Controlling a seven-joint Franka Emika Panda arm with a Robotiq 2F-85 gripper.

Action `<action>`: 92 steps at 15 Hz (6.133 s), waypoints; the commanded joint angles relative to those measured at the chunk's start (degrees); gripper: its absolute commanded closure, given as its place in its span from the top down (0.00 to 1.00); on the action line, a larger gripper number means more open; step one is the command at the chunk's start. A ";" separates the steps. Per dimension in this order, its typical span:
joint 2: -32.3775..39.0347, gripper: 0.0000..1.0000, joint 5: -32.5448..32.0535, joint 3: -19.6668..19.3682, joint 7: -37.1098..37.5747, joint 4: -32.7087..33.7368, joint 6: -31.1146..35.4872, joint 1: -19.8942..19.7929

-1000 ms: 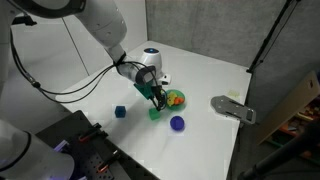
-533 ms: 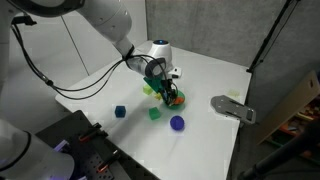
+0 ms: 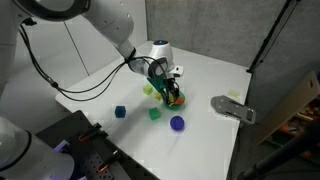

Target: Put the dark green block on the table the put the yellow toy animal on the light green bowl

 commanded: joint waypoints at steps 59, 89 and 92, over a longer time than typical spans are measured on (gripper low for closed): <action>14.42 0.34 7.46 19.98 -10.27 26.65 -20.35 -1.33; 16.72 0.34 5.44 15.34 -6.81 28.23 -25.46 2.37; 16.98 0.34 5.42 15.24 -6.91 28.45 -25.58 2.34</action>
